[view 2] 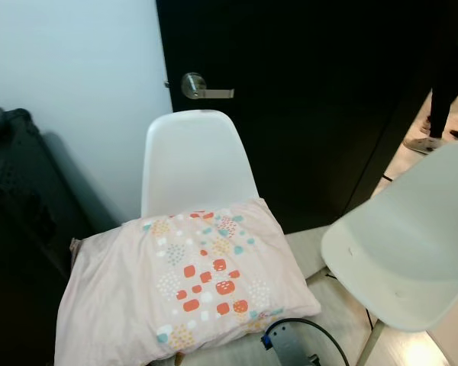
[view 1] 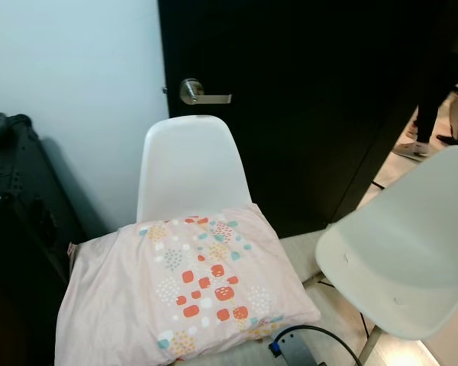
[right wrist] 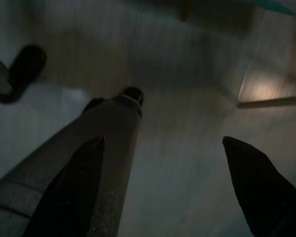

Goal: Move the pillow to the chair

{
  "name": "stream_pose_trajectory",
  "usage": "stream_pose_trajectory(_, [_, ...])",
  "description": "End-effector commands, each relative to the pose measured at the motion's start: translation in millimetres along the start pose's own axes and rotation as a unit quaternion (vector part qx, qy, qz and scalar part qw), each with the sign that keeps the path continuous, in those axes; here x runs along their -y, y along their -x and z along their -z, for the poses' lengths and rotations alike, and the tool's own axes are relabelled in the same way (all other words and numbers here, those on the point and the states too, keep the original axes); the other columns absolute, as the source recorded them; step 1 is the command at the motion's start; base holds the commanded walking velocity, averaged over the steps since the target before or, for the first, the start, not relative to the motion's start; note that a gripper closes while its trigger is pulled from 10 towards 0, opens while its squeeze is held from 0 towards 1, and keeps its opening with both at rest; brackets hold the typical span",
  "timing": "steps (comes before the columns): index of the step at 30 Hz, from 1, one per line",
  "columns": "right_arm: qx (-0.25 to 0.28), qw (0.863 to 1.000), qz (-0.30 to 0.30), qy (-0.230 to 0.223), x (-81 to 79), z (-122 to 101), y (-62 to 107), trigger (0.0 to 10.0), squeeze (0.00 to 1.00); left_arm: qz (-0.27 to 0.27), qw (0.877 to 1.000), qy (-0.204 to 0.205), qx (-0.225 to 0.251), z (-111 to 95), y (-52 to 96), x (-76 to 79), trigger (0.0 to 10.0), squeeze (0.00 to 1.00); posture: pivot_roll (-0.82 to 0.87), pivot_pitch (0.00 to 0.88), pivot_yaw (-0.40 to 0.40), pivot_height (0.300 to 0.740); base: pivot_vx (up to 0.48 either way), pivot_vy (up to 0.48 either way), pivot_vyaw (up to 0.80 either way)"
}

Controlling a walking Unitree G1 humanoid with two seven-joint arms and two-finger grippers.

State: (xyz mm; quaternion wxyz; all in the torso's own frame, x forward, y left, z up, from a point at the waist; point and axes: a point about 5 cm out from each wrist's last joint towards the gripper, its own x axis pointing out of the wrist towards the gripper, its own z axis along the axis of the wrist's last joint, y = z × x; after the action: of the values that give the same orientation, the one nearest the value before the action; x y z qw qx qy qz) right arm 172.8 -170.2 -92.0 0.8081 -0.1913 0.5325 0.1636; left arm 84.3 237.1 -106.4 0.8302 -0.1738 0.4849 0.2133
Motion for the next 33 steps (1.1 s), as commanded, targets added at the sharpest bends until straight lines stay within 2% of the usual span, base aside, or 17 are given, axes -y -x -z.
stream_pose_trajectory(1, [-0.011, 1.0, -0.003, 0.021, -1.7, 5, 0.0, 10.0, 0.0, -0.006, 1.0, -0.006, 0.0, -2, -0.4, -1.3, 10.0, 0.0, 0.08, 0.047, -0.072, 0.74, 0.0, 0.0, 0.0])
stream_pose_trajectory(3, [-0.014, 0.999, 0.0, 0.041, -0.8, 5, 0.1, 10.0, 0.0, -0.002, 1.0, -0.017, -0.006, -1, -1.4, 3.1, 10.0, 0.0, 0.07, 0.039, -0.063, 0.74, 0.0, 0.0, 0.0])
stream_pose_trajectory(5, [-0.013, 0.999, 0.002, 0.041, 0.1, 5, 0.2, 10.0, 0.0, 0.002, 1.0, -0.023, -0.009, -1, -1.8, 5.7, 10.0, 0.0, 0.06, 0.038, -0.054, 0.74, 0.0, 0.0, 0.0])
stream_pose_trajectory(7, [-0.007, 0.999, 0.015, 0.029, 5.0, 3, 0.7, 10.0, 0.0, 0.015, 0.999, -0.042, -0.017, 0, -2.9, 12.8, 10.0, 0.0, 0.05, 0.035, -0.037, 0.74, 0.0, 0.0, 0.0])
stream_pose_trajectory(12, [-0.007, 0.999, 0.032, 0.018, 12.0, 3, 1.6, 10.0, 0.0, 0.024, 0.998, -0.057, -0.023, 0, -4.3, 21.1, 10.0, 0.0, 0.04, 0.031, -0.025, 0.74, 0.0, 0.0, 0.0])
stream_pose_trajectory(14, [-0.005, 0.998, 0.053, -0.035, 20.2, 5, 3.0, 10.0, 0.0, 0.049, 0.994, -0.091, -0.03, 0, -6.2, 35.3, 10.0, 0.0, 0.03, 0.044, -0.024, 0.74, 0.0, 0.0, 0.0])
stream_pose_trajectory(16, [-0.002, 0.997, 0.055, -0.052, 21.7, 5, 3.2, 10.0, 0.0, 0.057, 0.993, -0.098, -0.028, -2, -6.8, 39.4, 10.0, 0.0, 0.03, 0.044, -0.024, 0.74, 0.0, 0.0, 0.0])
stream_pose_trajectory(18, [0.001, 0.997, 0.061, -0.046, 26.7, 3, 4.1, 10.0, 0.0, 0.069, 0.991, -0.116, -0.024, -6, -8.2, 47.6, 10.0, 0.0, 0.01, 0.066, -0.011, 0.74, 0.0, 0.0, 0.0])
stream_pose_trajectory(21, [0.002, 0.996, 0.067, -0.053, 28.8, 1, 4.4, 10.0, 0.0, 0.075, 0.988, -0.128, -0.027, -7, -8.6, 51.1, 10.0, 0.0, -0.01, 0.071, 0.0, 0.74, -0.089, 0.0, 0.0])
stream_pose_trajectory(25, [0.016, 0.995, 0.067, -0.079, 27.8, -6, 3.9, 10.0, 0.0, 0.084, 0.981, -0.166, -0.047, 4, -6.7, 51.0, 10.0, 0.0, 0.0, 0.07, -0.002, 0.74, -0.293, 0.0, 0.0])
stream_pose_trajectory(27, [0.014, 0.995, 0.062, -0.08, 25.0, -5, 3.4, 10.0, 0.0, 0.081, 0.982, -0.165, -0.052, 8, -5.5, 48.0, 10.0, 0.0, 0.01, 0.059, -0.022, 0.74, -0.3, 0.0, 0.0])
stream_pose_trajectory(30, [-0.003, 0.998, 0.048, -0.04, 15.6, 2, 2.0, 10.0, 0.0, 0.066, 0.984, -0.154, -0.062, 16, -3.5, 41.8, 10.0, 0.0, 0.01, 0.051, -0.034, 0.74, -0.311, 0.0, 0.0])
stream_pose_trajectory(32, [-0.005, 0.998, 0.044, -0.035, 13.9, 3, 1.8, 10.0, 0.0, 0.062, 0.986, -0.14, -0.063, 18, -3.0, 40.9, 10.0, 0.0, 0.02, 0.047, -0.035, 0.74, -0.319, 0.0, 0.0])
stream_pose_trajectory(33, [-0.003, 0.999, 0.041, -0.027, 13.0, 2, 1.6, 10.0, 0.0, 0.057, 0.991, -0.108, -0.062, 20, -2.6, 41.4, 10.0, 0.0, 0.02, 0.05, -0.038, 0.74, -0.315, 0.0, 0.0])
